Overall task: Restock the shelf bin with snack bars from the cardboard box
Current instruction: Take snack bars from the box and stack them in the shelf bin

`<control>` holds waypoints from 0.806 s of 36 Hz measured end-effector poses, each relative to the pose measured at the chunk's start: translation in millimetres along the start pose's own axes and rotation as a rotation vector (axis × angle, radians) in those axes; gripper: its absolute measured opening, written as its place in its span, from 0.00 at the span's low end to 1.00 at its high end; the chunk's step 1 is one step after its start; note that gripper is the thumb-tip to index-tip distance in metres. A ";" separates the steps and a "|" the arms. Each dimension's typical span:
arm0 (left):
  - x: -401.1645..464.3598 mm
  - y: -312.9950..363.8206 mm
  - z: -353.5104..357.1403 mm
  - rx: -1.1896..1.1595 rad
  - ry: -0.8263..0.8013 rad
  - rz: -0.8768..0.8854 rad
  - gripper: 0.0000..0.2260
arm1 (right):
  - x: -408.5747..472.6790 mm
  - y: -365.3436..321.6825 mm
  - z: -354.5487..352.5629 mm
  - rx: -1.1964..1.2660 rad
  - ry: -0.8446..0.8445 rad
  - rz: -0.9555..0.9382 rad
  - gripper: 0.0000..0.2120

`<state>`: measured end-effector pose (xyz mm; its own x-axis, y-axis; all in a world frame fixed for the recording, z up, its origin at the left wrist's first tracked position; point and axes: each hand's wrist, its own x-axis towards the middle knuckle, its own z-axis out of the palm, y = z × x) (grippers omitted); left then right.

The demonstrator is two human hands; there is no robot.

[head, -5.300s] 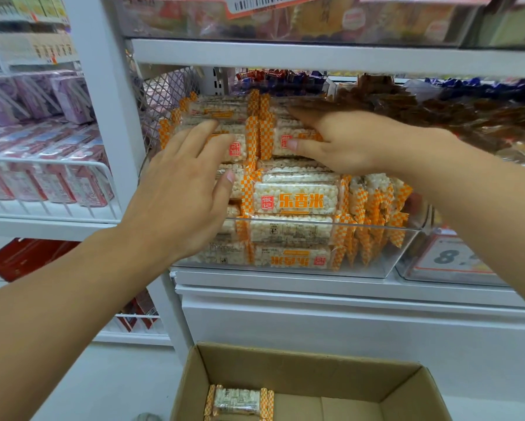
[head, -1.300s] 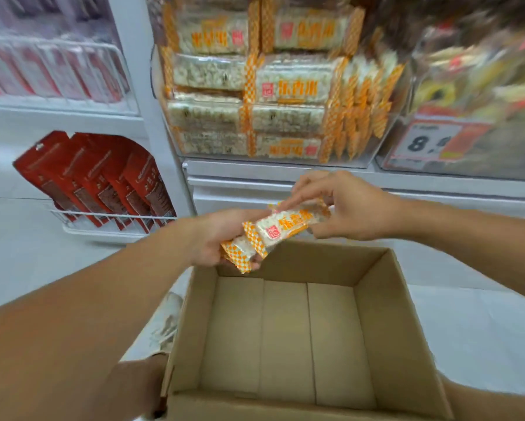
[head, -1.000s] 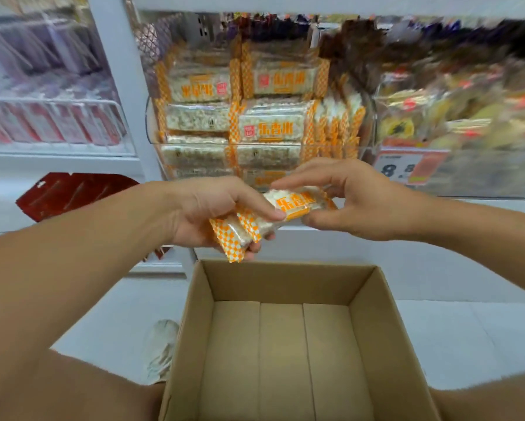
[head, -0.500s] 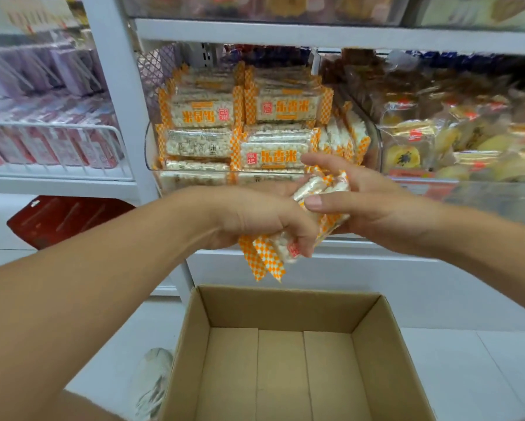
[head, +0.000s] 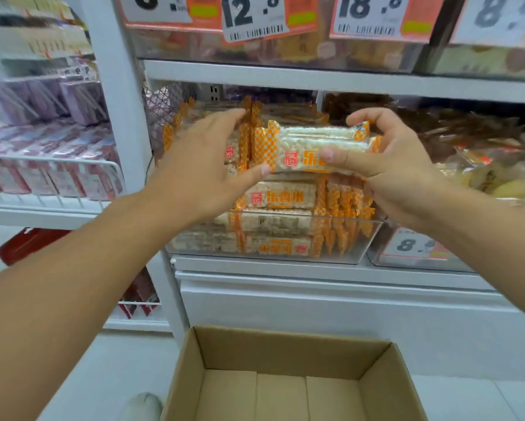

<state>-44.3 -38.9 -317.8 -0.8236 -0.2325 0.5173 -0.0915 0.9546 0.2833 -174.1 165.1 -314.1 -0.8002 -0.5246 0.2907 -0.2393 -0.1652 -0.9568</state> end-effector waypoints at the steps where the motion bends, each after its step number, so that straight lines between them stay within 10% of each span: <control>1: 2.1 -3.6 4.1 0.026 -0.021 0.010 0.37 | 4.1 2.6 3.1 -0.052 0.009 -0.012 0.31; 13: 15.5 -4.5 28.9 0.246 -0.078 0.081 0.25 | 34.7 3.1 6.9 -0.996 0.008 -0.243 0.34; 29: 20.6 1.0 34.3 0.234 -0.107 0.036 0.24 | 29.5 12.3 11.2 -0.976 -0.172 -0.095 0.43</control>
<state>-80.5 -36.3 -334.5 -0.8822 -0.1887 0.4315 -0.1780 0.9818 0.0656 -194.5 138.2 -317.2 -0.6820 -0.6717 0.2893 -0.7076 0.5061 -0.4931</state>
